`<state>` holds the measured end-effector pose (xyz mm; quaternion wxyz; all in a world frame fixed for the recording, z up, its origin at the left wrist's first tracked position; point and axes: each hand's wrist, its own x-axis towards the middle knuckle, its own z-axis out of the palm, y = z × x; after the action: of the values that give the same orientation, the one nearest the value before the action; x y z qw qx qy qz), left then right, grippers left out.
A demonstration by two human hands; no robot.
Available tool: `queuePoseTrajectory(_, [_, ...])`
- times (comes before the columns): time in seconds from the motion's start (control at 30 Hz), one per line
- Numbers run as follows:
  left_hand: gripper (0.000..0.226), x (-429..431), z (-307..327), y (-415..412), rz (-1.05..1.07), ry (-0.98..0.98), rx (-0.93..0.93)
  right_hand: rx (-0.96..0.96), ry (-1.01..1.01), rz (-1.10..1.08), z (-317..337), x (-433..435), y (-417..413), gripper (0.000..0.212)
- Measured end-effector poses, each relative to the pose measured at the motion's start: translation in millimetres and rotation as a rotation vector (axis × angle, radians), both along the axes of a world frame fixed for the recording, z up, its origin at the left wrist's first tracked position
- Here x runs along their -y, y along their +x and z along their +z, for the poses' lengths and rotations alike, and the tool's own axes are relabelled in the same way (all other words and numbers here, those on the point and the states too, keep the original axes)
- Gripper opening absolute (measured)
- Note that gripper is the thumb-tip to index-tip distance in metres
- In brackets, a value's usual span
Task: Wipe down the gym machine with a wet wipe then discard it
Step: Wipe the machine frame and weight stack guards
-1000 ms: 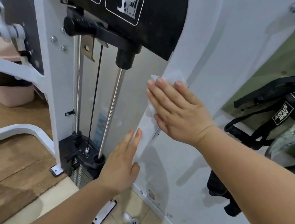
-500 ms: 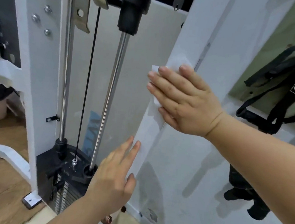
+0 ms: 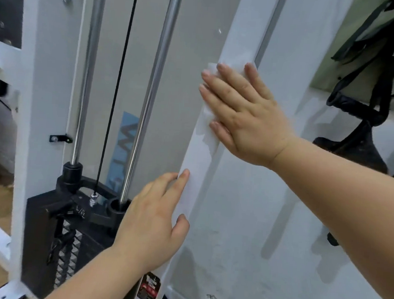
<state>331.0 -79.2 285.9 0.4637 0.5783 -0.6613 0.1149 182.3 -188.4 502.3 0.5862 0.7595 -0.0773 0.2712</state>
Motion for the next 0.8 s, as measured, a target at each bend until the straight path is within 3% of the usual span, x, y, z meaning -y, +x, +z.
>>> queuePoseTrajectory(0.07, [0.079,-2,-22,-4,0.016,0.011,0.004,0.010,0.022,-0.022,-38,-3,0,0.055])
queuePoseTrajectory(0.2, [0.082,-7,-59,-8,0.025,0.101,0.015,-0.150,0.073,-0.066,-106,-5,-4,0.055])
queuePoseTrajectory(0.3, [0.083,-11,-80,-7,0.036,0.162,0.016,-0.242,0.061,-0.091,-101,-7,-9,0.057])
queuePoseTrajectory(0.43, [0.081,-13,-111,-4,0.050,0.189,-0.023,-0.068,0.034,-0.103,-90,-9,-4,0.059])
queuePoseTrajectory(0.53, [0.081,-16,-139,-6,0.032,0.216,-0.047,0.041,0.078,-0.135,-133,-11,4,0.061])
queuePoseTrajectory(0.7, [0.083,-23,-180,-1,-0.013,0.283,-0.008,-0.162,0.143,-0.138,-237,-13,-3,0.061])
queuePoseTrajectory(0.8, [0.089,-20,-193,3,-0.031,0.296,0.029,-0.297,0.152,-0.135,-257,-14,-9,0.061])
